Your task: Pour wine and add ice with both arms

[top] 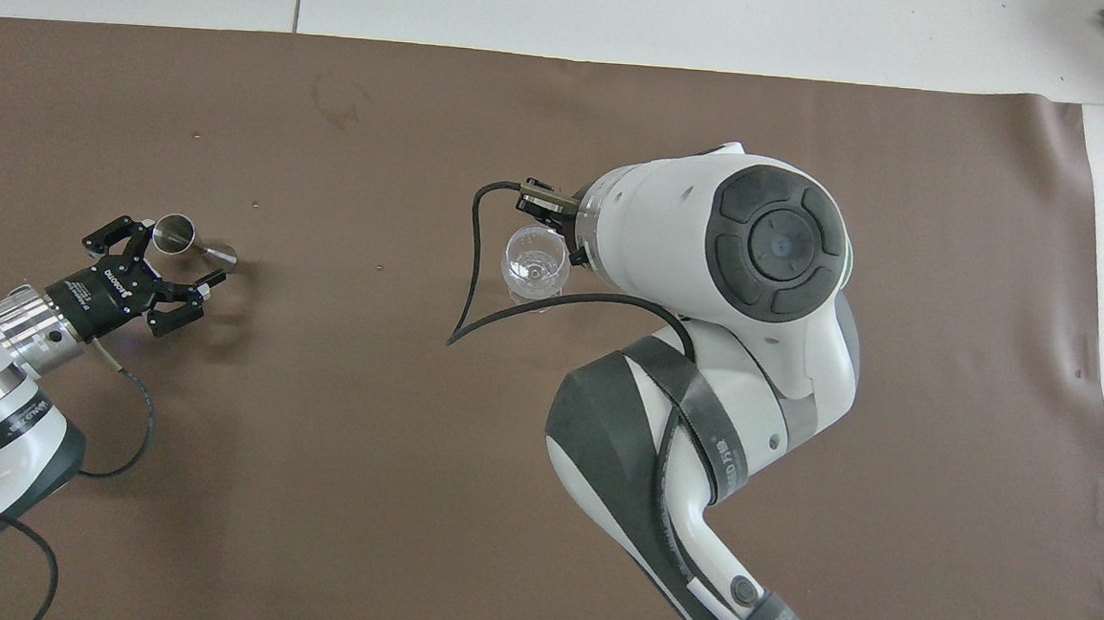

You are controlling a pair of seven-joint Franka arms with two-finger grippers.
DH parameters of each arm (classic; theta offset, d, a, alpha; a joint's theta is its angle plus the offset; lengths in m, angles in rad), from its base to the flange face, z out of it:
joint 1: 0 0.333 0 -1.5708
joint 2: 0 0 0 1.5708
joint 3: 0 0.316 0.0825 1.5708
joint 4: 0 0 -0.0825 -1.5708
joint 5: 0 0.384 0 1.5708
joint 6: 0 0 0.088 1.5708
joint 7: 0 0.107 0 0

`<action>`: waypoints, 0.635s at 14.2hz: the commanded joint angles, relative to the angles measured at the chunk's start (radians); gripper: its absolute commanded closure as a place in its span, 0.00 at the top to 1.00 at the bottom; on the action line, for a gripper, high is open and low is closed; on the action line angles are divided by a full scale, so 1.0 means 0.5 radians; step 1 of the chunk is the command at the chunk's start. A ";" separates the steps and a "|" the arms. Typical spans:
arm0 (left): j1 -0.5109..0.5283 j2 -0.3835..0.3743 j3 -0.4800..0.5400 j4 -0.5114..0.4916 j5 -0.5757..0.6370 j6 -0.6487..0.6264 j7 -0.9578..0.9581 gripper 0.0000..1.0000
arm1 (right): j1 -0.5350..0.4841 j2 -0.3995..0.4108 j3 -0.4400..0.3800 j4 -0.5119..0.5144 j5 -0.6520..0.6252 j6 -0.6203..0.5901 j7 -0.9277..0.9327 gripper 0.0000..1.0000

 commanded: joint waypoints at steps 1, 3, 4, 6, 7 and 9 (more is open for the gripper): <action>0.018 -0.035 0.017 0.014 0.181 0.024 0.012 1.00 | 0.016 0.010 0.006 0.021 0.001 0.018 0.039 0.00; 0.030 -0.069 0.023 0.036 0.343 0.024 0.002 1.00 | 0.078 0.013 0.006 0.014 0.001 0.025 0.061 0.00; 0.030 -0.084 0.035 0.039 0.450 0.018 -0.001 1.00 | 0.075 0.010 0.006 -0.001 -0.005 0.025 0.058 0.00; 0.033 -0.124 0.063 0.057 0.653 0.000 -0.004 1.00 | 0.069 0.010 0.006 -0.007 -0.005 0.015 0.058 0.00; 0.030 -0.158 0.084 0.063 0.791 -0.006 -0.004 1.00 | 0.069 0.019 0.006 -0.022 -0.006 0.024 0.055 0.00; 0.033 -0.207 0.148 0.121 1.128 -0.101 -0.001 1.00 | 0.050 0.026 0.006 -0.062 -0.015 0.034 0.012 0.00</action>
